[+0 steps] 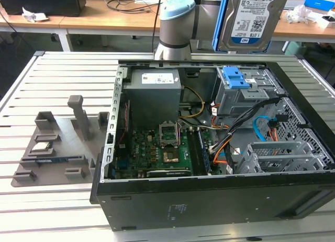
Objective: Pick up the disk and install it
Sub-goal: 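Pick up the disk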
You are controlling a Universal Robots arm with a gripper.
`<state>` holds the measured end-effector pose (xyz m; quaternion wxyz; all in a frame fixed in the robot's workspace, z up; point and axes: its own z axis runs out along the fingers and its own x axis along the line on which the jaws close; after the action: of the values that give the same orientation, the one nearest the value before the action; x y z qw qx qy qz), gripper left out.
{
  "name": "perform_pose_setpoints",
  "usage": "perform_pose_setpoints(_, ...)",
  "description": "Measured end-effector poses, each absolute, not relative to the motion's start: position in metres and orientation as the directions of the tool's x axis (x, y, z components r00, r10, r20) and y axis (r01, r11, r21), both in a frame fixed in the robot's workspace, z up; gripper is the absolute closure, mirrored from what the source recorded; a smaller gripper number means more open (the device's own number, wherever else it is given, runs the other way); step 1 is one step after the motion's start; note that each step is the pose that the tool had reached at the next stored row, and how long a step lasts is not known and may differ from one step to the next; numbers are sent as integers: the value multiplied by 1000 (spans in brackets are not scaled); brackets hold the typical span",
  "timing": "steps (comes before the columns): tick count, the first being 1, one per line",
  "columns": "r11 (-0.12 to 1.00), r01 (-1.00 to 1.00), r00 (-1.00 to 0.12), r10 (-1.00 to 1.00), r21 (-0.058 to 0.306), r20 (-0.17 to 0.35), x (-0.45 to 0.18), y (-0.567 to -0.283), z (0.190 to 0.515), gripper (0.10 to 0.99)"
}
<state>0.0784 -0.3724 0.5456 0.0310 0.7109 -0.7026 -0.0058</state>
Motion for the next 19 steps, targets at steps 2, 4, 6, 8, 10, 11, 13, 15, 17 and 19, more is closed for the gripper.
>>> perform_pose_setpoints(2,-11,-999,13,-999,52,39,78,-374,545,722)
perform_pose_setpoints(4,-11,-999,13,-999,52,41,78,-376,545,722)
perform_pose_setpoints(6,-10,-999,13,-999,52,44,78,-377,545,722)
perform_pose_setpoints(8,-10,-999,13,-999,52,48,79,-379,545,722)
perform_pose_setpoints(10,-10,-999,13,-999,52,50,79,-380,545,722)
perform_pose_setpoints(11,-10,-999,13,-999,52,52,79,-381,545,722)
perform_pose_setpoints(13,-10,-999,13,-998,52,55,79,-382,544,722)
perform_pose_setpoints(15,-10,-999,13,-998,52,58,79,-383,544,722)
perform_pose_setpoints(17,-9,-999,13,-998,52,62,79,-385,544,722)
perform_pose_setpoints(19,-9,-999,13,-998,53,65,79,-386,544,722)
